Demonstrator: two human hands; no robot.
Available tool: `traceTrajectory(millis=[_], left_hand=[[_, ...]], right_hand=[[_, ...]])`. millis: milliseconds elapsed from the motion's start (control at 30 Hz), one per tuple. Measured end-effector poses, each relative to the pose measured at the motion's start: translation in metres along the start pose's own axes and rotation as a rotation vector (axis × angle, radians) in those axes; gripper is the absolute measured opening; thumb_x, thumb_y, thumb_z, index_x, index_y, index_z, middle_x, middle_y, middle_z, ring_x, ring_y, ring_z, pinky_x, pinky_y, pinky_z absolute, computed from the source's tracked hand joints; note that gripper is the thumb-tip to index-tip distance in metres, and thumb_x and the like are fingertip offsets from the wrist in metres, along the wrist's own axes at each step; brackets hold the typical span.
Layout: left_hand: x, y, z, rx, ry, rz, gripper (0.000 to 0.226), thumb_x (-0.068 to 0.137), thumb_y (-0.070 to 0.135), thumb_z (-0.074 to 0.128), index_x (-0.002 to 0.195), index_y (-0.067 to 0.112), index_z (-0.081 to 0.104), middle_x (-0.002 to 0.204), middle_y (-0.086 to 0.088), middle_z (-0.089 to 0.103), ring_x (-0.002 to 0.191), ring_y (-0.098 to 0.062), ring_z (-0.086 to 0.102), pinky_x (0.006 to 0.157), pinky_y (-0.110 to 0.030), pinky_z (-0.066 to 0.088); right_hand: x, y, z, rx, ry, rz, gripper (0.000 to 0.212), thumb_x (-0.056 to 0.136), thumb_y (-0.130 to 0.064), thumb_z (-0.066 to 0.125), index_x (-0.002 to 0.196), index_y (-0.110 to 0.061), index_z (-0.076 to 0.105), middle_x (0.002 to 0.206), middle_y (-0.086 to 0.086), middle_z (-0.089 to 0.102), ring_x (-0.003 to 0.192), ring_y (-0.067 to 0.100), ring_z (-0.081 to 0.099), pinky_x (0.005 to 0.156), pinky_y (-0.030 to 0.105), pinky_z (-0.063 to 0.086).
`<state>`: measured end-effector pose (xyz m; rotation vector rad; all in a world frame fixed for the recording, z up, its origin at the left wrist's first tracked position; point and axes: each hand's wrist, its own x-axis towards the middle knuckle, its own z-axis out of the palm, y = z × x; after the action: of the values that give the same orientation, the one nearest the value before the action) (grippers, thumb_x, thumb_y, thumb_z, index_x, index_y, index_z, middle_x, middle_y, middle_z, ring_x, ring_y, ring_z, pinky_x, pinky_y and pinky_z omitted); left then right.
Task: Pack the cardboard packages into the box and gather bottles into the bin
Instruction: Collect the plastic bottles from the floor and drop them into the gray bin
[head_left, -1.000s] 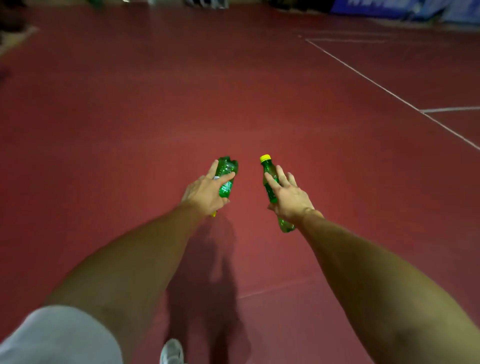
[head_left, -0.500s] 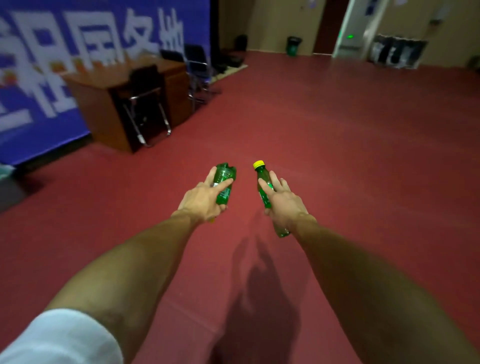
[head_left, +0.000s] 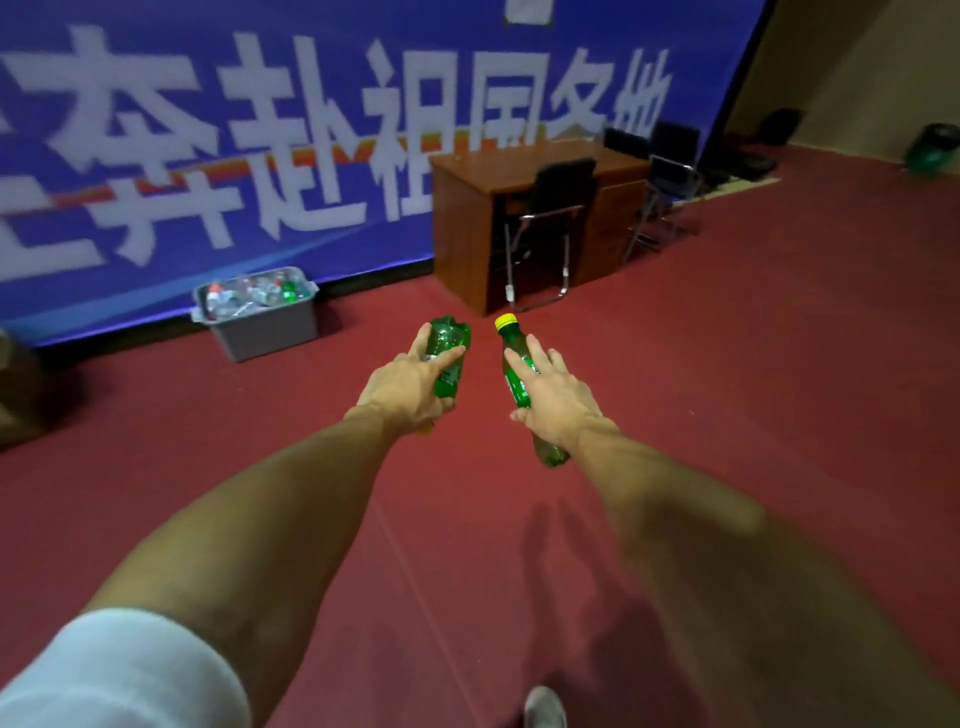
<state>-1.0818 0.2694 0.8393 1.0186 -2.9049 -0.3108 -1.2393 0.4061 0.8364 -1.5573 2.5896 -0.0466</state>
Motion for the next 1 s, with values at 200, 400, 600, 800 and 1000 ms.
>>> traceTrajectory(millis=[200, 400, 600, 800, 1000], left_hand=[[0.077, -0.059, -0.018, -0.007, 0.057, -0.196, 0.075, 0.092, 0.04, 0.063, 0.155, 0.044, 0.022, 0.167, -0.002, -0.01, 0.132, -0.031, 0.048, 0.092, -0.042, 0.053], [0.141, -0.122, -0.043, -0.023, 0.115, -0.374, 0.075, 0.092, 0.041, 0.064, 0.155, 0.044, 0.022, 0.167, -0.002, -0.008, 0.132, -0.03, 0.049, 0.092, -0.043, 0.054], [0.207, -0.215, -0.055, -0.009, 0.171, -0.484, 0.075, 0.091, 0.044, 0.065, 0.154, 0.044, 0.023, 0.167, -0.001, -0.006, 0.13, -0.03, 0.051, 0.088, -0.042, 0.053], [0.29, -0.343, -0.069, -0.01, 0.191, -0.535, 0.073, 0.093, 0.044, 0.062, 0.154, 0.043, 0.023, 0.167, 0.001, -0.009, 0.127, -0.03, 0.053, 0.087, -0.042, 0.053], [0.363, -0.449, -0.107, -0.033, 0.164, -0.549, 0.073, 0.093, 0.046, 0.062, 0.154, 0.042, 0.024, 0.167, -0.002, -0.004, 0.128, -0.032, 0.053, 0.085, -0.042, 0.054]], right_hand=[[0.142, -0.017, -0.023, -0.01, 0.011, -0.213, 0.088, 0.095, -0.029, 0.066, 0.159, -0.031, 0.006, 0.166, -0.002, -0.013, 0.153, 0.029, 0.0, 0.108, 0.05, 0.04], [0.267, -0.049, -0.041, -0.031, -0.009, -0.38, 0.09, 0.095, -0.027, 0.067, 0.16, -0.031, 0.005, 0.166, -0.001, -0.013, 0.153, 0.03, 0.0, 0.108, 0.05, 0.04], [0.386, -0.114, -0.035, -0.059, -0.021, -0.517, 0.088, 0.095, -0.028, 0.066, 0.16, -0.032, 0.007, 0.167, -0.002, -0.013, 0.153, 0.031, 0.002, 0.107, 0.049, 0.042], [0.515, -0.208, -0.027, -0.03, -0.026, -0.548, 0.088, 0.095, -0.027, 0.067, 0.16, -0.032, 0.007, 0.166, -0.002, -0.013, 0.153, 0.03, 0.001, 0.109, 0.049, 0.04], [0.627, -0.276, -0.047, -0.027, -0.056, -0.538, 0.088, 0.094, -0.028, 0.068, 0.159, -0.032, 0.009, 0.167, -0.001, -0.011, 0.153, 0.031, 0.003, 0.11, 0.051, 0.039]])
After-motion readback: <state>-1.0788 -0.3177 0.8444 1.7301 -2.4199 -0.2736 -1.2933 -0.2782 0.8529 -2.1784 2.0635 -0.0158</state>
